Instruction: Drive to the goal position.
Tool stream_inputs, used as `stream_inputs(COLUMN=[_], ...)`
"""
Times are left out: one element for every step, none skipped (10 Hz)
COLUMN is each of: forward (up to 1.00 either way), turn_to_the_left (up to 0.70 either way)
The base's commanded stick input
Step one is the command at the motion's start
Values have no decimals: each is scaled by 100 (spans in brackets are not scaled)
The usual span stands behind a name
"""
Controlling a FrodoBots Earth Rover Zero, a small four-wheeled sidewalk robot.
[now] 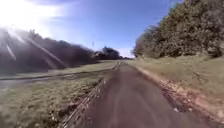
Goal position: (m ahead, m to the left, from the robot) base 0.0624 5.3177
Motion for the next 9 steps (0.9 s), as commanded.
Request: stream_inputs(forward=[85,85,85,85,85,85,85,85,85], turn_to_the_left=[0,0,0,0,0,0,0,0,0])
